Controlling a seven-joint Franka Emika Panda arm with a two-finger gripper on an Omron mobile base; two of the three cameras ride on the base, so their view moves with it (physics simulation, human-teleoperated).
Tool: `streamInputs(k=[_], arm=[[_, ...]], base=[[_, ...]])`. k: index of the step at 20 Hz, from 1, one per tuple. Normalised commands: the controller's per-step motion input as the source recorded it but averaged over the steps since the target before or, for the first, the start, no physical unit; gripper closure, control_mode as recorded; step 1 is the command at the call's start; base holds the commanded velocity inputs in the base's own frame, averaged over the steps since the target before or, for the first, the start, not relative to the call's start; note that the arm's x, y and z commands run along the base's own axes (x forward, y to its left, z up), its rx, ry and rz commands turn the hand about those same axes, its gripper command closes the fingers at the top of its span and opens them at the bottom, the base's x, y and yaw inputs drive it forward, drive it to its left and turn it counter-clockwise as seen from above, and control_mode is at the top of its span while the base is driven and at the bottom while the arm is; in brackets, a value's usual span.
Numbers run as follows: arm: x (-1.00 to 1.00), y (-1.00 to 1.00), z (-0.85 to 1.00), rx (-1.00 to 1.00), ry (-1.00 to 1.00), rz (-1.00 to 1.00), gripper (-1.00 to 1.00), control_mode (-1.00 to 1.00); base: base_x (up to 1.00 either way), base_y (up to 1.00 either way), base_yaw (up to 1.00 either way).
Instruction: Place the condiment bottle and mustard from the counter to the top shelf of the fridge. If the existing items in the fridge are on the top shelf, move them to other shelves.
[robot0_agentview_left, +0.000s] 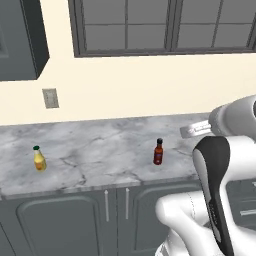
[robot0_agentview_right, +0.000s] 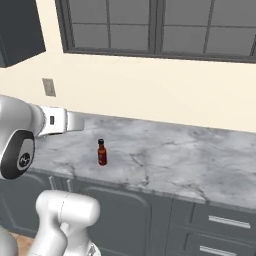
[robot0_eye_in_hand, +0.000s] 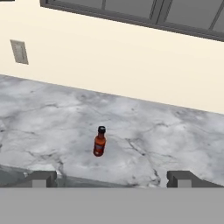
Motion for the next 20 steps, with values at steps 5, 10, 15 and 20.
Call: streamInputs(k=[5, 10, 15, 20], arm=[[0.00, -0.07, 0.00, 0.01, 0.00, 0.00, -1.00, -1.00], [0.43, -0.79, 0.00, 0.10, 0.02, 0.09, -1.00, -1.00], [0.82, -0.78, -0.04, 0.07, 0.10, 0.29, -1.00, -1.00], [1.00, -0.61, -0.26, 0.00, 0.23, 0.38, -1.00, -1.00]], base=[[0.00, -0.14, -0.09], [0.00, 0.00, 0.00], [0.00, 0.00, 0.00], [0.00, 0.00, 0.00]])
